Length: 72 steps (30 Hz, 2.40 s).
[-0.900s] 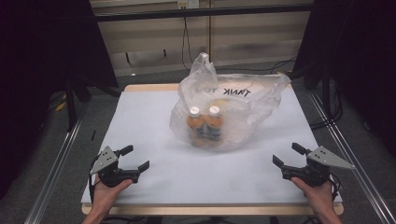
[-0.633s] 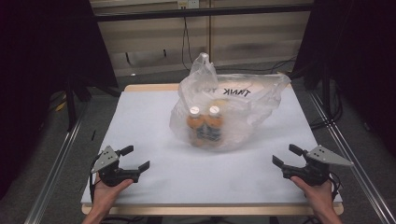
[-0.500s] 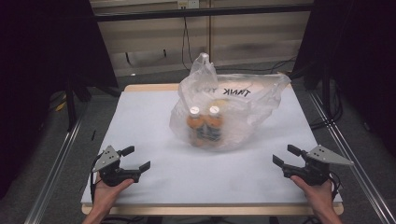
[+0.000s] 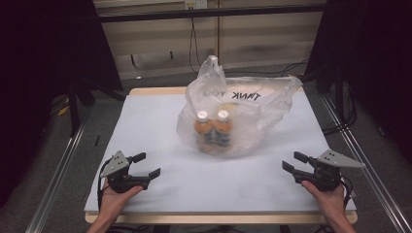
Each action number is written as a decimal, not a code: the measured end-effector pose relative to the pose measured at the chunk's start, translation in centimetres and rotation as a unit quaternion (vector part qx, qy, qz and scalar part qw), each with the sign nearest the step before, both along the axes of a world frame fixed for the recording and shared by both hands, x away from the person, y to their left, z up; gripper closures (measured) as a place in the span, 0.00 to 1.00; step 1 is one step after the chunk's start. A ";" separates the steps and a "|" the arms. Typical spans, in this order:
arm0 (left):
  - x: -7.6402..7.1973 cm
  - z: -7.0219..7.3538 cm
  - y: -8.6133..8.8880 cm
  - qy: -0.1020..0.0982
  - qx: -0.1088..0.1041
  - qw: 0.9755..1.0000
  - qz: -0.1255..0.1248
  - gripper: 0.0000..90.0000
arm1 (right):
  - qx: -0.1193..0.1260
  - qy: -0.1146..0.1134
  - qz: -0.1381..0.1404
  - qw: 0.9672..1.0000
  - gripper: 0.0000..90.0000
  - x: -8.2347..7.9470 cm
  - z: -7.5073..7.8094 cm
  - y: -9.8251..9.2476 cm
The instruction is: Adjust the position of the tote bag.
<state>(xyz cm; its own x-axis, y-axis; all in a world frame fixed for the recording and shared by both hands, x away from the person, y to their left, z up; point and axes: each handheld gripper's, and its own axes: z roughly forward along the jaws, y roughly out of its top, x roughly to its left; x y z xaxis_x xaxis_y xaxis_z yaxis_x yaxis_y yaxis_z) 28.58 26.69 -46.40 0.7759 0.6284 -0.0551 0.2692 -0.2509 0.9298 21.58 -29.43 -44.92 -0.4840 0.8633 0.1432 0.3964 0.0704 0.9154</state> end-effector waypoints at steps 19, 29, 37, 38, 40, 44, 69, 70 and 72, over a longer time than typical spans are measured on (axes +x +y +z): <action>0.9 1.8 -1.6 -0.009 -0.015 0.999 -0.029 0.35 | -0.006 0.004 0.050 0.999 0.61 1.2 1.4 1.2; 3.3 3.4 -3.9 -0.009 -0.017 0.999 -0.051 0.40 | -0.011 0.001 0.050 0.999 0.62 3.0 2.3 1.1; 5.3 4.3 -5.3 -0.005 -0.020 0.999 -0.045 0.44 | -0.013 0.003 0.057 0.998 0.63 3.9 2.5 1.2; 5.5 4.4 -5.4 -0.006 -0.028 0.998 -0.048 0.44 | -0.011 -0.001 0.055 0.998 0.63 4.1 2.7 1.1; 6.1 4.6 -5.7 -0.003 -0.032 0.998 -0.049 0.44 | -0.006 -0.009 0.048 0.999 0.61 4.6 3.4 0.8; 7.4 5.0 -6.2 -0.003 -0.033 0.999 -0.043 0.44 | -0.003 -0.017 0.045 0.999 0.60 5.6 4.0 0.5; 14.7 9.9 -9.8 -0.008 -0.045 0.998 -0.042 0.40 | -0.021 -0.025 0.011 0.999 0.49 12.3 7.7 -1.4; 15.0 10.1 -10.0 -0.006 -0.045 0.998 -0.042 0.40 | -0.026 -0.024 0.011 0.999 0.49 12.5 7.7 -1.2; 15.6 10.2 -10.5 -0.006 -0.042 0.998 -0.045 0.40 | -0.042 -0.022 0.011 0.999 0.48 13.1 7.8 -0.8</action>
